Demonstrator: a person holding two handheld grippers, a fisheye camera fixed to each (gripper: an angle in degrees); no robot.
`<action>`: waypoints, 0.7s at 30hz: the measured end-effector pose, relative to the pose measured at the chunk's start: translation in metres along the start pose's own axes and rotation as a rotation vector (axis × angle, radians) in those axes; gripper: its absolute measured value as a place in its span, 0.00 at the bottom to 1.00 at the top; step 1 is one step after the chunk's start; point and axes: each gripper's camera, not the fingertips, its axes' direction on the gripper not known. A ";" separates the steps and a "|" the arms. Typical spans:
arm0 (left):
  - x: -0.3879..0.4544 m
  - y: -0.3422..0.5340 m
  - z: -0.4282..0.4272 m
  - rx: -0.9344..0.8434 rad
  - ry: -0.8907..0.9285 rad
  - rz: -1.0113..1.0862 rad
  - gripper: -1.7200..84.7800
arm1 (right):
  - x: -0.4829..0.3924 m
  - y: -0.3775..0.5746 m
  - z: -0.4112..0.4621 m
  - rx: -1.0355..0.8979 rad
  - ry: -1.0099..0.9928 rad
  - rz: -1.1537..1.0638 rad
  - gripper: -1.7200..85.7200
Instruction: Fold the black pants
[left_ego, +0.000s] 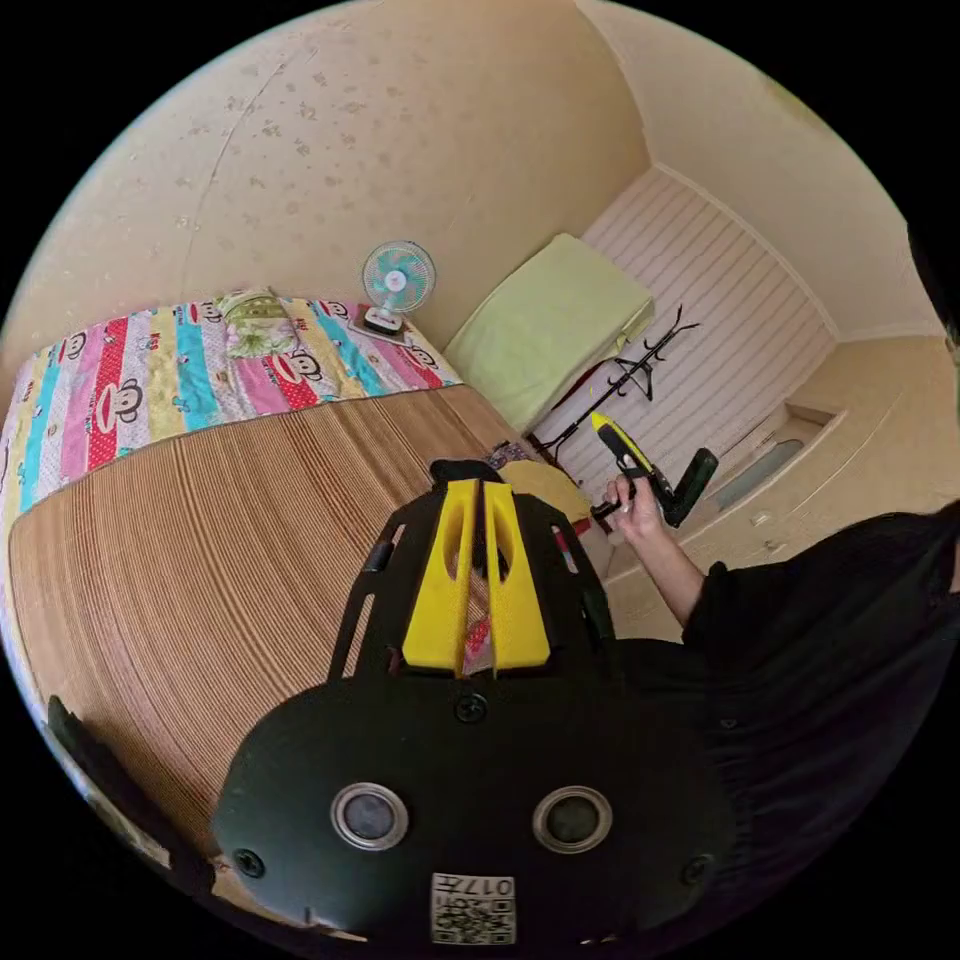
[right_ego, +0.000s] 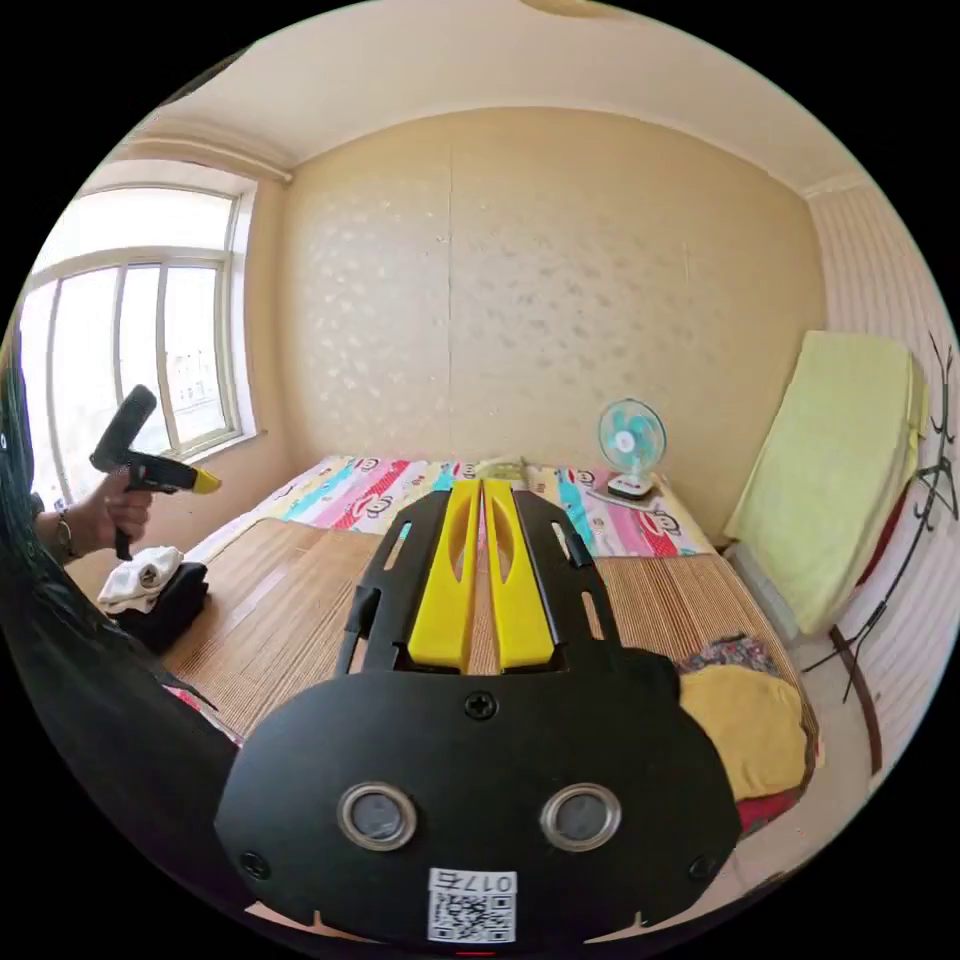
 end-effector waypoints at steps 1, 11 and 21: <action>0.003 -0.008 0.016 0.015 0.084 0.002 0.01 | 0.025 0.014 -0.005 -0.058 0.044 0.053 0.03; -0.048 -0.019 0.106 -0.003 0.323 -0.164 0.01 | 0.198 0.083 0.089 -0.553 0.043 0.507 0.08; -0.086 -0.018 0.095 0.093 0.137 -0.212 0.05 | 0.301 0.106 0.208 -0.633 0.042 1.130 0.12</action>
